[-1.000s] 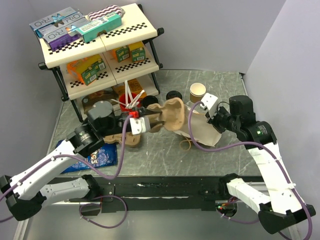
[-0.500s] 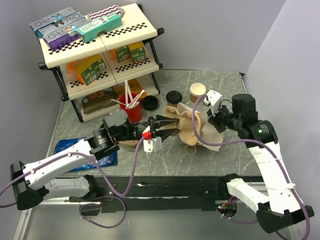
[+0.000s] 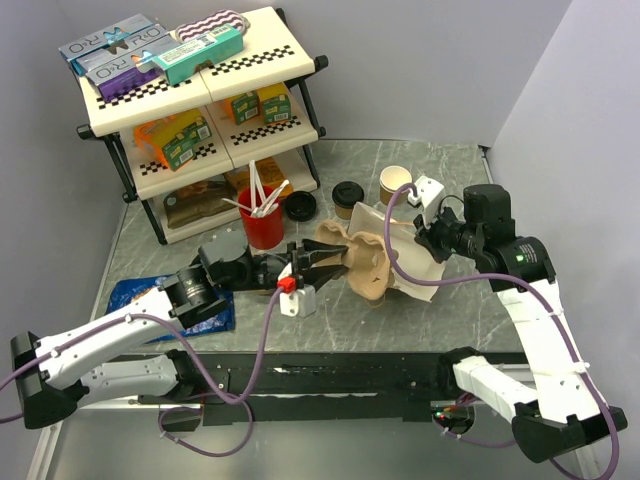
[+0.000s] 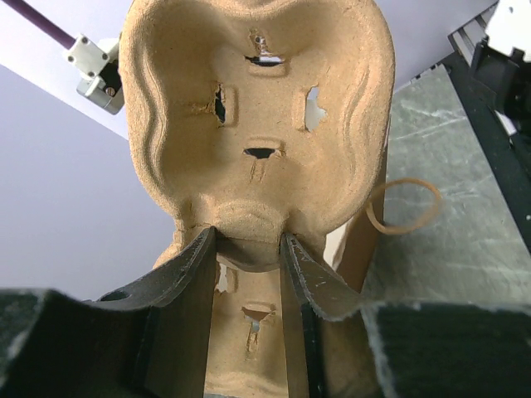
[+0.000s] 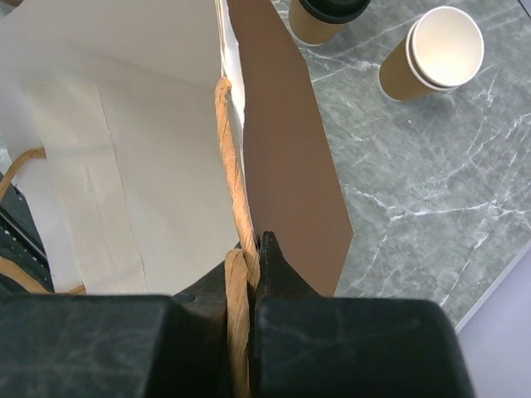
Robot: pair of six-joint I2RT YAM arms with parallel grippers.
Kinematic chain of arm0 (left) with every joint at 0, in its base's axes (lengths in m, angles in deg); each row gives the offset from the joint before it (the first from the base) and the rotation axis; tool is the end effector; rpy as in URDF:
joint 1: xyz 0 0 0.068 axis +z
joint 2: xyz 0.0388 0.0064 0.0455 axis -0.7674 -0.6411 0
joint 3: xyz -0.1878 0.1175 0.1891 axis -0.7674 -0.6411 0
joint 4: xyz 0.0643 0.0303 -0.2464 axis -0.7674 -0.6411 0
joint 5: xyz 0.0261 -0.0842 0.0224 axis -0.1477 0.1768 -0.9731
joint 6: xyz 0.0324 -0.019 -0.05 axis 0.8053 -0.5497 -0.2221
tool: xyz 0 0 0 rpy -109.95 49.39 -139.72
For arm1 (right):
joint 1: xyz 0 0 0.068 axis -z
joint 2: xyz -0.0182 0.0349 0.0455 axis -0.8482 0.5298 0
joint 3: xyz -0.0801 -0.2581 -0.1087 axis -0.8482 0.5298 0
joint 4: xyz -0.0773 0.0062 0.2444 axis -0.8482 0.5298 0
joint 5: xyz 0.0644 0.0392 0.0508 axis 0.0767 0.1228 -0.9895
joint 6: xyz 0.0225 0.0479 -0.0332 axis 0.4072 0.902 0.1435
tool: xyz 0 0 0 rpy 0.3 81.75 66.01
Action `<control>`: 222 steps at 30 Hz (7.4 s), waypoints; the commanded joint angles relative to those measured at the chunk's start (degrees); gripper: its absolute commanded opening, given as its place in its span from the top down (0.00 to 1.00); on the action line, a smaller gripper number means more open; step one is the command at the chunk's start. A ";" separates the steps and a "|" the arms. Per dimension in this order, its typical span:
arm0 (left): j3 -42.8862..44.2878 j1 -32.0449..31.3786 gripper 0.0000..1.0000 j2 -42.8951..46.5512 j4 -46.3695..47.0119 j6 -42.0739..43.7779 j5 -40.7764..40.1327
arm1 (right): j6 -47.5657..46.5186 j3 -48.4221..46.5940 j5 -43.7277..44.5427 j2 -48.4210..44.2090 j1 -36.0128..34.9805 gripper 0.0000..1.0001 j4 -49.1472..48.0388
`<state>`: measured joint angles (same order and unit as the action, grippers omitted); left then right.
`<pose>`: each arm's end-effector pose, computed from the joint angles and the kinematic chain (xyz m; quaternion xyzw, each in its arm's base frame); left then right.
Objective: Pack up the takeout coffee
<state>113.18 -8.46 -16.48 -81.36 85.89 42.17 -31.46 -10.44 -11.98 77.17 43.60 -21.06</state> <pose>0.1019 -0.2082 0.4053 0.6299 0.2957 -0.2517 0.6726 0.1518 0.0556 0.4015 -0.4058 0.7881 0.0906 0.4539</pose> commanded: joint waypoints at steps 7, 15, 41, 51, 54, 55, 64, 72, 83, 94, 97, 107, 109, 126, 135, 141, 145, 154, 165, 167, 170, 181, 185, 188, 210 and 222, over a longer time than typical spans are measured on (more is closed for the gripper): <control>3.57 0.14 0.99 -4.76 2.96 8.61 9.79 | -0.72 -5.40 -1.94 1.92 0.18 1.00 0.06; 8.14 -0.39 0.99 -10.84 4.46 12.03 13.22 | -0.98 -7.33 -2.20 3.24 0.09 1.00 0.94; 17.11 -0.47 0.99 -15.15 -6.70 18.98 16.48 | -2.57 -4.78 -5.10 0.87 -0.09 1.00 0.41; 19.04 -0.47 0.99 -18.49 -13.21 22.50 13.67 | -2.74 -3.91 -5.98 -0.36 -0.17 1.00 1.02; 18.78 -0.47 0.99 -19.19 -13.82 21.80 11.48 | -3.62 -3.91 -5.72 -0.88 -0.17 1.00 1.73; 19.04 -0.47 0.99 -19.46 -14.35 21.62 11.12 | -3.80 -3.91 -5.72 -0.97 -0.26 1.00 1.90; 17.03 -0.47 0.99 -20.07 -14.01 20.92 7.87 | -3.27 -4.08 -7.21 -1.59 -0.35 1.00 2.70; 19.39 -0.39 0.99 -24.73 -18.04 21.88 3.56 | -3.97 -2.85 -6.95 -2.47 -0.61 1.00 3.31; 21.15 -2.40 0.99 -26.40 -20.41 22.94 -2.50 | -0.90 -2.94 -7.65 -2.47 -0.70 1.00 2.79; 28.00 -6.27 0.99 -29.65 -28.41 21.44 -15.07 | 5.96 -1.71 -8.79 -1.68 -0.88 1.00 2.17; 31.25 -6.63 0.99 -31.41 -32.89 21.53 -15.95 | 7.10 -1.45 -7.30 -1.50 -1.05 1.00 2.00; 42.33 -7.42 0.99 -39.14 -46.15 27.06 -21.40 | 4.82 -1.27 -6.68 -0.80 -2.63 1.00 2.79; 42.86 -7.51 0.99 -39.93 -47.40 29.35 -22.54 | 4.64 -1.36 -6.77 -0.71 -2.72 1.00 2.61; 39.70 -7.86 0.99 -40.55 -39.16 26.72 -26.59 | 3.32 -1.18 -7.83 -0.53 -3.25 1.00 2.87; 41.55 -7.68 0.99 -43.36 -40.63 28.12 -28.96 | 1.05 -1.36 -7.91 -1.15 -3.43 1.00 2.52; 38.31 -7.68 0.99 -42.40 -36.60 34.09 -31.51 | -1.51 -0.22 -10.99 -2.29 -3.43 1.00 4.80; 38.29 -7.59 0.99 -43.53 -37.20 34.63 -32.30 | -0.81 -0.92 -11.34 -2.73 -3.43 1.00 4.81; 35.57 -7.77 0.99 -43.90 -35.28 32.70 -29.07 | -5.55 -0.75 -16.43 -3.52 -3.34 1.00 9.81; 27.41 -7.77 0.99 -39.94 -27.90 29.97 -25.35 | -12.32 -0.74 -19.78 -5.72 -3.43 1.00 15.70; 25.21 -7.77 0.99 -39.59 -23.24 29.53 -26.32 | -13.46 -0.74 -20.04 -5.63 -3.43 1.00 17.62; 24.23 -7.86 0.99 -40.20 -20.51 28.22 -26.59 | -12.59 -1.09 -19.08 -5.81 -3.52 1.00 18.60; 23.18 -8.74 0.99 -42.75 -10.41 22.68 -35.72 | 1.91 -1.80 -13.02 -4.76 -3.60 1.00 13.07; 23.09 -8.82 0.99 -42.66 -7.15 20.66 -38.71 | 5.25 -1.97 -11.08 -4.05 -3.43 1.00 11.67; 22.83 -8.83 0.99 -42.57 -7.15 20.04 -40.12 | 7.19 -2.41 -10.20 -3.53 -2.64 1.00 10.34; 22.65 -9.00 0.99 -43.01 -8.46 18.28 -44.16 | 6.84 -8.30 -8.00 0.34 -0.79 1.00 10.16; 24.93 -8.65 0.99 -46.35 -10.66 23.64 -46.01 | 5.96 -7.16 -10.47 -1.76 -2.46 1.00 11.58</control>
<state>134.93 -17.23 -61.64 -90.86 107.85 -1.29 -26.15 -16.65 -22.15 77.04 42.33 -10.72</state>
